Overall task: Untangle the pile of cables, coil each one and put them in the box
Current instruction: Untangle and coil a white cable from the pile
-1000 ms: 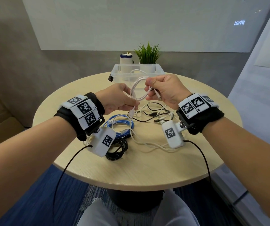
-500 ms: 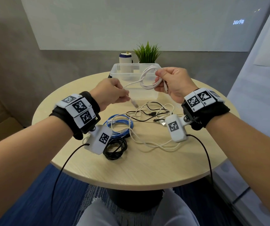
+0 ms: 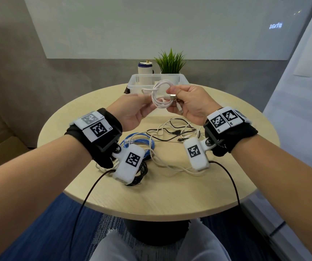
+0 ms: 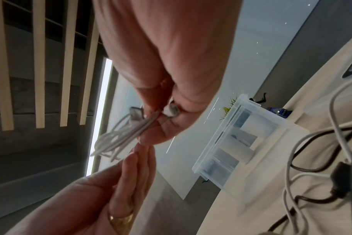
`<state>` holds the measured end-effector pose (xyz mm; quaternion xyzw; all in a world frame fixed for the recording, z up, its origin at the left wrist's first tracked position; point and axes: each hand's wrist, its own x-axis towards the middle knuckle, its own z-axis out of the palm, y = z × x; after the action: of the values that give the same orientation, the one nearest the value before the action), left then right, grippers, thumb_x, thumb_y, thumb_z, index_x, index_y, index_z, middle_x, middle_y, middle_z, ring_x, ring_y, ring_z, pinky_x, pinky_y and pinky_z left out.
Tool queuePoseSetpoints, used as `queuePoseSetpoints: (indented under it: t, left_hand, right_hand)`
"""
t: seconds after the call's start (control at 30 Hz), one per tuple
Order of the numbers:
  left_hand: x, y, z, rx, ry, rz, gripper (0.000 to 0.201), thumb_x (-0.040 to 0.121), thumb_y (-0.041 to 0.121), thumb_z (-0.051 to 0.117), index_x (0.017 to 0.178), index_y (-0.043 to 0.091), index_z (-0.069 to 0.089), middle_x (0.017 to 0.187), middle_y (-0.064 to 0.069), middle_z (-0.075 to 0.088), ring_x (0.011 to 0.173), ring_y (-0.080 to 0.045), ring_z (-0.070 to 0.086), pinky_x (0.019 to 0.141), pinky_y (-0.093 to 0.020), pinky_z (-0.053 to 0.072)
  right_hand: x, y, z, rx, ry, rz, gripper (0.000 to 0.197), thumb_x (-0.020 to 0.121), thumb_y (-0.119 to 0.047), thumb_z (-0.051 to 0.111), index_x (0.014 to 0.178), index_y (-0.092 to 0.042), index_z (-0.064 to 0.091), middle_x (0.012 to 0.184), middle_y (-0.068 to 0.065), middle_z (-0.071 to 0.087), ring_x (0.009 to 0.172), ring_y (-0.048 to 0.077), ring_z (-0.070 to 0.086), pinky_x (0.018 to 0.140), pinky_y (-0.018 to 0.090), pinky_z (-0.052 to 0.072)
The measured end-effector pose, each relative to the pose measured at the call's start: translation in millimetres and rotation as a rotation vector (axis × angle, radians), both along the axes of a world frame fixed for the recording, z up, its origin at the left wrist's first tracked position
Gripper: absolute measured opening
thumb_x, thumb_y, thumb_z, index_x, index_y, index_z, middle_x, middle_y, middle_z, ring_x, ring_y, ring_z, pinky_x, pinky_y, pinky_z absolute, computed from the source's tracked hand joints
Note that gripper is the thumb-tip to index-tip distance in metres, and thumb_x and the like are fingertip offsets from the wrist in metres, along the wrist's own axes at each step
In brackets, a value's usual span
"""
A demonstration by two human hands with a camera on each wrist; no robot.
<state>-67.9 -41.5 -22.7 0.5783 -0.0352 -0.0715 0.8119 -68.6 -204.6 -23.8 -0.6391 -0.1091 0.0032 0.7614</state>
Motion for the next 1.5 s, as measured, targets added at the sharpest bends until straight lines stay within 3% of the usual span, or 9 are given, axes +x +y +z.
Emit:
queuePoseSetpoints:
  t: [0.17, 0.33, 0.47, 0.63, 0.7, 0.8, 1.07, 1.27, 1.5]
  left_hand:
    - [-10, -6, -4, 0.381, -0.062, -0.145, 0.015, 0.094, 0.016, 0.055, 0.096, 0.005, 0.064, 0.088, -0.008, 0.069, 0.068, -0.011, 0.069, 0.065, -0.021, 0.057]
    - [-8, 4, -1, 0.567, -0.068, -0.237, 0.021, 0.096, -0.001, 0.045, 0.102, 0.006, 0.064, 0.090, -0.008, 0.069, 0.079, -0.016, 0.067, 0.075, -0.026, 0.056]
    - [-2, 6, 9, 0.406, -0.047, -0.057, 0.025, 0.097, 0.007, 0.036, 0.102, 0.005, 0.061, 0.088, -0.013, 0.063, 0.075, -0.021, 0.063, 0.075, -0.032, 0.054]
    - [-2, 2, 6, 0.323, 0.087, -0.217, 0.050, 0.097, 0.050, 0.036, 0.116, 0.005, 0.048, 0.090, -0.013, 0.065, 0.077, -0.027, 0.067, 0.066, -0.031, 0.058]
    - [-3, -1, 4, 0.269, 0.084, -0.183, 0.048, 0.098, 0.044, 0.039, 0.122, 0.003, 0.047, 0.093, -0.012, 0.065, 0.071, -0.022, 0.066, 0.062, -0.028, 0.057]
    - [-5, -1, 7, 0.276, 0.031, -0.127, 0.024, 0.103, 0.023, 0.036, 0.106, 0.008, 0.054, 0.085, -0.005, 0.059, 0.066, -0.010, 0.056, 0.065, -0.022, 0.050]
    - [-4, 0, 8, 0.172, 0.066, -0.113, 0.022, 0.103, 0.016, 0.034, 0.100, 0.009, 0.056, 0.075, -0.001, 0.055, 0.061, -0.005, 0.046, 0.054, -0.016, 0.046]
    - [-9, -2, 12, 0.235, 0.074, -0.128, 0.019, 0.101, 0.015, 0.034, 0.098, 0.010, 0.053, 0.075, -0.002, 0.053, 0.063, -0.010, 0.049, 0.060, -0.022, 0.048]
    - [-3, 0, 10, 0.549, -0.042, -0.125, 0.041, 0.095, 0.055, 0.038, 0.079, 0.019, 0.050, 0.066, 0.003, 0.043, 0.060, -0.012, 0.038, 0.060, -0.029, 0.030]
  right_hand:
    - [-1, 2, 6, -0.057, -0.005, -0.042, 0.015, 0.097, -0.014, 0.052, 0.087, -0.010, 0.063, 0.075, 0.006, 0.070, 0.049, 0.012, 0.060, 0.043, 0.020, 0.048]
    - [-1, -4, 5, -0.034, 0.007, -0.095, 0.014, 0.096, -0.011, 0.053, 0.087, -0.005, 0.062, 0.064, 0.009, 0.066, 0.047, 0.015, 0.063, 0.043, 0.021, 0.049]
    - [1, -2, 0, -0.103, 0.012, -0.100, 0.014, 0.095, -0.011, 0.056, 0.100, -0.001, 0.064, 0.059, 0.005, 0.067, 0.050, 0.017, 0.065, 0.045, 0.023, 0.052]
    - [-5, 4, 0, -0.114, -0.018, -0.016, 0.020, 0.095, -0.010, 0.054, 0.105, 0.004, 0.063, 0.065, 0.008, 0.066, 0.050, 0.014, 0.063, 0.049, 0.024, 0.054]
    - [-7, 5, 0, -0.112, -0.033, -0.030, 0.014, 0.094, -0.008, 0.055, 0.106, -0.002, 0.059, 0.066, 0.008, 0.065, 0.051, 0.015, 0.064, 0.048, 0.025, 0.054]
    - [-7, 3, 0, -0.121, -0.040, -0.055, 0.013, 0.092, -0.004, 0.058, 0.091, -0.015, 0.050, 0.068, 0.012, 0.066, 0.052, 0.018, 0.065, 0.049, 0.029, 0.055]
    - [-4, 1, -2, -0.095, -0.041, 0.126, 0.010, 0.090, 0.000, 0.057, 0.086, -0.001, 0.066, 0.069, 0.006, 0.070, 0.064, 0.014, 0.067, 0.064, 0.028, 0.059]
    - [-6, 6, -6, -0.245, -0.103, 0.121, 0.009, 0.076, 0.005, 0.071, 0.081, -0.003, 0.069, 0.070, 0.003, 0.071, 0.066, 0.012, 0.066, 0.063, 0.021, 0.055]
    - [-11, 6, -6, -0.296, -0.128, 0.212, 0.014, 0.076, 0.007, 0.069, 0.079, -0.007, 0.068, 0.067, 0.000, 0.067, 0.063, 0.011, 0.058, 0.060, 0.019, 0.050]
